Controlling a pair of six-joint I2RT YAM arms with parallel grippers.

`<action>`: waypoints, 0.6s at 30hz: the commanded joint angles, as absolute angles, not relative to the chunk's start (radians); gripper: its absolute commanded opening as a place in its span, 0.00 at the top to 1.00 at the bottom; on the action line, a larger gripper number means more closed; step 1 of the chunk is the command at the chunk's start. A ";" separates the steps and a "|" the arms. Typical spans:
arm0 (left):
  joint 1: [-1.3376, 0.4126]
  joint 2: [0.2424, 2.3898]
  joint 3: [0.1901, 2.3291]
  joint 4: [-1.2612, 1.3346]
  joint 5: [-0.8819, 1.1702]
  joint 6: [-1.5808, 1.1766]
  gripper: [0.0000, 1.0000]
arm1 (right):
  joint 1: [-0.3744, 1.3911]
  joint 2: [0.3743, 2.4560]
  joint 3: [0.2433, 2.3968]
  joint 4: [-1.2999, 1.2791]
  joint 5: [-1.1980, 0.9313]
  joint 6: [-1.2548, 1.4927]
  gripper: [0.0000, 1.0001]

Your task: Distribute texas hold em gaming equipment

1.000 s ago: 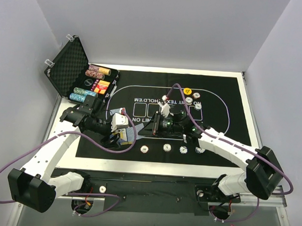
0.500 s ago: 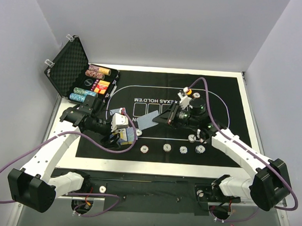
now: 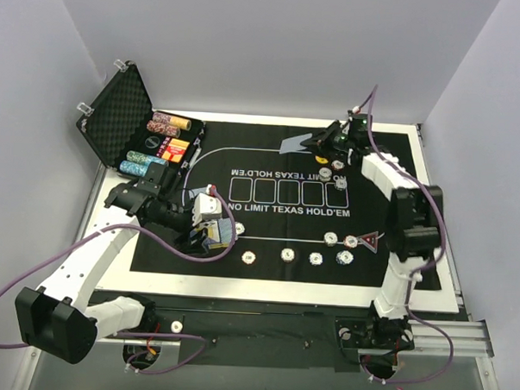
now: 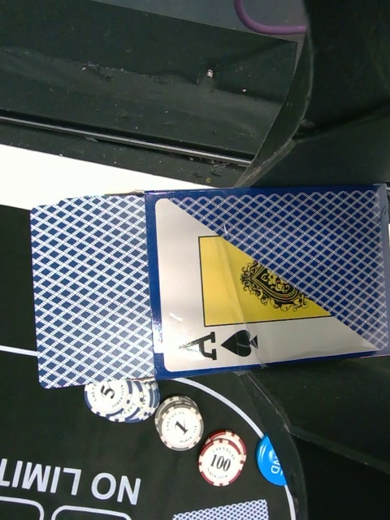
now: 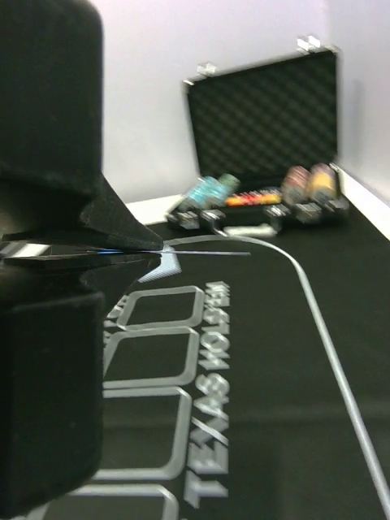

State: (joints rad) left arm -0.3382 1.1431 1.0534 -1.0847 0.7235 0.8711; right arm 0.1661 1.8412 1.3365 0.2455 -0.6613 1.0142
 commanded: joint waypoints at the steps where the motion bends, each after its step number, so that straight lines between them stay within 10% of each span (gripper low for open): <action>1: -0.333 1.155 1.127 -1.057 0.776 0.873 1.00 | 0.150 2.078 1.582 0.105 -0.577 0.931 1.00; 15: -0.333 1.163 1.135 -1.066 0.779 0.884 1.00 | 0.132 2.352 1.913 -0.189 -0.299 0.801 1.00; 18: -0.333 1.161 1.131 -1.065 0.778 0.881 1.00 | 0.130 2.368 1.949 -0.239 -0.290 0.782 0.74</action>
State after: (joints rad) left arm -0.3382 1.1694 1.0847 -1.0843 0.7238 0.8745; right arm 0.1406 2.3444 1.8832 -0.1345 -0.3546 0.8330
